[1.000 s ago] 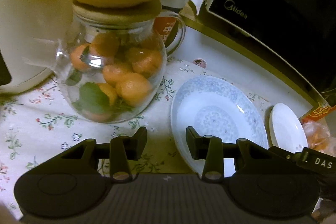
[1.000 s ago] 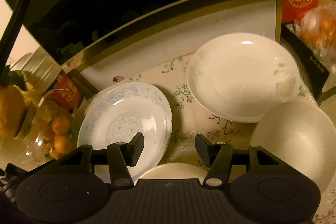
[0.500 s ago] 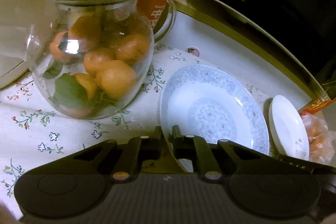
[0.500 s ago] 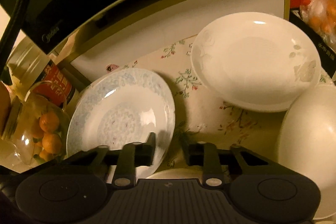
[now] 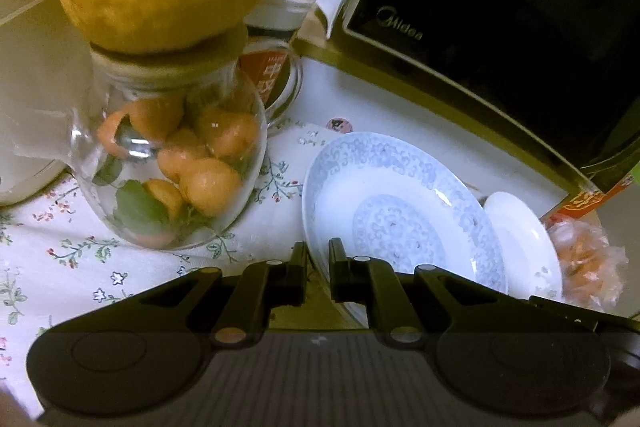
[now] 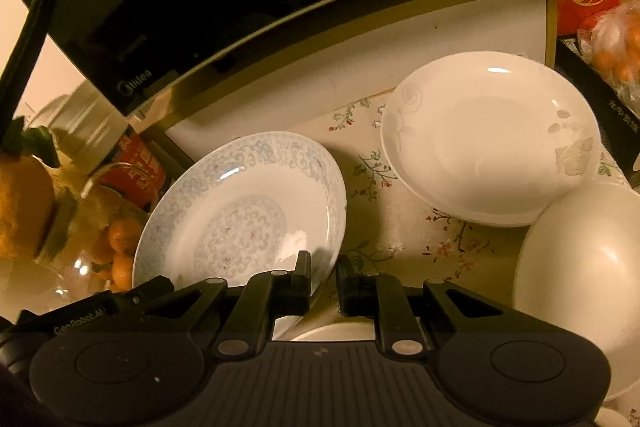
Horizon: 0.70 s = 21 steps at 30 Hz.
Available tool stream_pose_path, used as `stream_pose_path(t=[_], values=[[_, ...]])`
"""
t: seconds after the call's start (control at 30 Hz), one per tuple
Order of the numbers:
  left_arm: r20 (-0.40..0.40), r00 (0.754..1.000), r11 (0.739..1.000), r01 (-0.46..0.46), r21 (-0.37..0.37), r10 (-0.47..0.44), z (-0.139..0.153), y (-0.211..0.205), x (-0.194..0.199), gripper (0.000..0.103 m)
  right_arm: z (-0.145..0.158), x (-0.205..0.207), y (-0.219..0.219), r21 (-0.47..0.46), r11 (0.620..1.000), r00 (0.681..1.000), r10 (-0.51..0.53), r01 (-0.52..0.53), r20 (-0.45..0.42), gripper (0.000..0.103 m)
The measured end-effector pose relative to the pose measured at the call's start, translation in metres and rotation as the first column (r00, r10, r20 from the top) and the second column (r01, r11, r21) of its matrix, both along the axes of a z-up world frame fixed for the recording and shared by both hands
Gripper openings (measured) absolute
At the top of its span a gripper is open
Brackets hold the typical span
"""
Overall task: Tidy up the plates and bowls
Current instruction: 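Lower the held plate with both grippers onto the other blue-patterned plate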
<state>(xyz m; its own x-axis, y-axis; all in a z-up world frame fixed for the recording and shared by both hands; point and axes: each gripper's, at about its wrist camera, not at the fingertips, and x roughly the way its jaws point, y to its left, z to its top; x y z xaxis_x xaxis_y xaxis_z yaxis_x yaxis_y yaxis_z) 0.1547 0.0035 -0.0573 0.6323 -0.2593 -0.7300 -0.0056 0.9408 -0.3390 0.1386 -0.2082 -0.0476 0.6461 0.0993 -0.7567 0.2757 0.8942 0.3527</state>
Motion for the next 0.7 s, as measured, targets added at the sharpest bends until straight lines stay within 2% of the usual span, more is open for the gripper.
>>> stream_pose_path(t=[0.1,0.27,0.43,0.6,0.7], values=[[0.012,1.0,1.0,0.012,0.008,-0.012,0.009,-0.001,-0.009,0.009,0.009,-0.008,0.002,0.0,1.0,1.0,0.001,-0.001,0.009,0.013],[0.013,1.0,1.0,0.011,-0.018,-0.011,0.024,0.003,-0.029,0.009,0.027,-0.03,0.005,0.008,1.0,1.0,-0.012,0.012,0.019,0.013],[0.021,1.0,0.999,0.004,-0.052,-0.003,0.042,0.011,-0.058,0.009,0.054,-0.059,0.014,-0.03,0.999,0.999,0.014,-0.012,0.046,0.014],[0.052,0.999,0.999,0.012,-0.031,-0.01,0.066,0.014,-0.092,0.009,0.075,-0.091,0.026,-0.048,0.998,0.996,0.031,-0.027,0.079,0.014],[0.044,0.999,0.999,0.0,-0.045,0.002,0.073,0.021,-0.11,0.009,0.086,-0.109,0.034,-0.056,0.997,0.994,0.049,-0.044,0.095,0.014]])
